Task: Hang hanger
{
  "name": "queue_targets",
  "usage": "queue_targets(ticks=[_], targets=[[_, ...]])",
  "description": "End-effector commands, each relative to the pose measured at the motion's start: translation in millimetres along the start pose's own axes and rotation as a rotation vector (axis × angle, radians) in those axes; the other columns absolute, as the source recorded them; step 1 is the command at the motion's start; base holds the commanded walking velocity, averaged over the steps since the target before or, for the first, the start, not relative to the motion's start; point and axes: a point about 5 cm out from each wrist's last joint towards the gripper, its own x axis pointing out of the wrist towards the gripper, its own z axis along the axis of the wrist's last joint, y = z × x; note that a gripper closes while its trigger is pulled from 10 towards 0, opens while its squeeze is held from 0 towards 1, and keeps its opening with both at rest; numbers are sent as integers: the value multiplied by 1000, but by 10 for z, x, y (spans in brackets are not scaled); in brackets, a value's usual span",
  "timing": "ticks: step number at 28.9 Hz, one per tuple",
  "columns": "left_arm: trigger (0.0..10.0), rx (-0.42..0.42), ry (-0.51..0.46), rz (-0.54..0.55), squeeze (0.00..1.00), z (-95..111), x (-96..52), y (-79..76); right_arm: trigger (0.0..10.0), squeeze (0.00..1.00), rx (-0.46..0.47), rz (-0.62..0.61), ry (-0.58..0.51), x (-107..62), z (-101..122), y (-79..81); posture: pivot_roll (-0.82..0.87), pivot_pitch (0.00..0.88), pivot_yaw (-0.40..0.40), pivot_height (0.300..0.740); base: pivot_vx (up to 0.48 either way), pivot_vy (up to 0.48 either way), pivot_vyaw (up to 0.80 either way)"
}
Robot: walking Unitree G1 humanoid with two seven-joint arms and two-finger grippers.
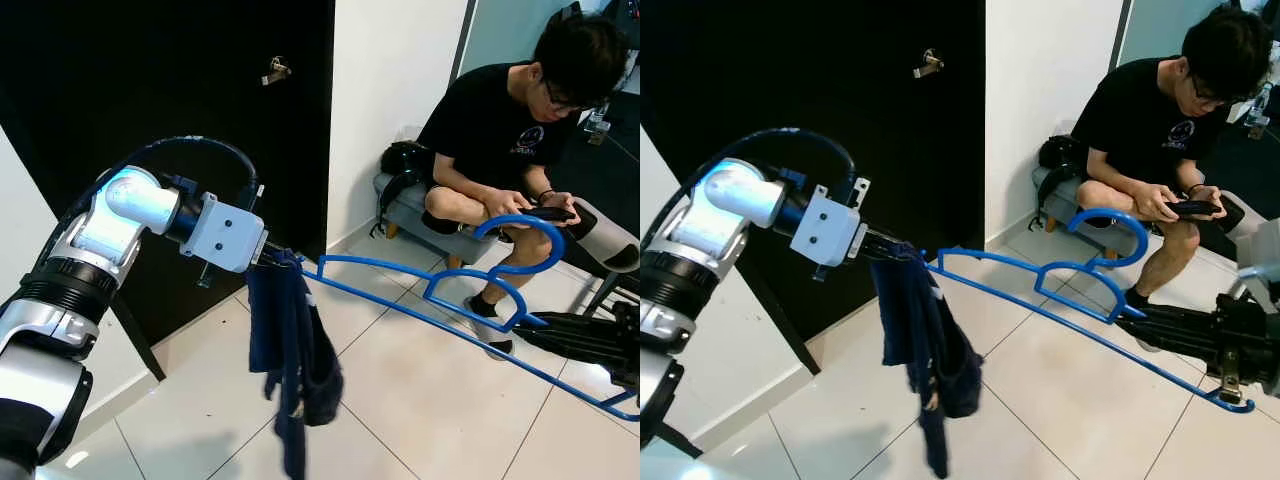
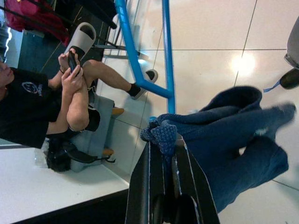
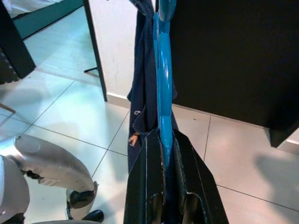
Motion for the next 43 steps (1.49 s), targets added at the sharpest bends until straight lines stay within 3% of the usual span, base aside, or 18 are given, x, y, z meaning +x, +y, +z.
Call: queue_targets(ticks=[1,19,28,38,43], targets=[[10000,57,-17,34,0,85,-46,122,10000,0,-18,9,7,-17,38,11,-63,0,60,740,0,0,0],[10000,124,-39,38,0,170,-38,210,10000,0,10,-27,107,-218,-37,86,-67,0,78,740,0,0,0],[10000,164,-76,30,0,253,11,252,10000,0,-14,8,80,-47,-9,57,-56,0,81,740,0,0,0],[10000,191,-98,3,0,309,35,236,10000,0,-29,-1,71,-21,3,32,-56,0,80,740,0,0,0],[10000,241,-152,-31,0,434,117,249,10000,0,-29,9,69,54,-18,32,-53,0,82,740,0,0,0]])
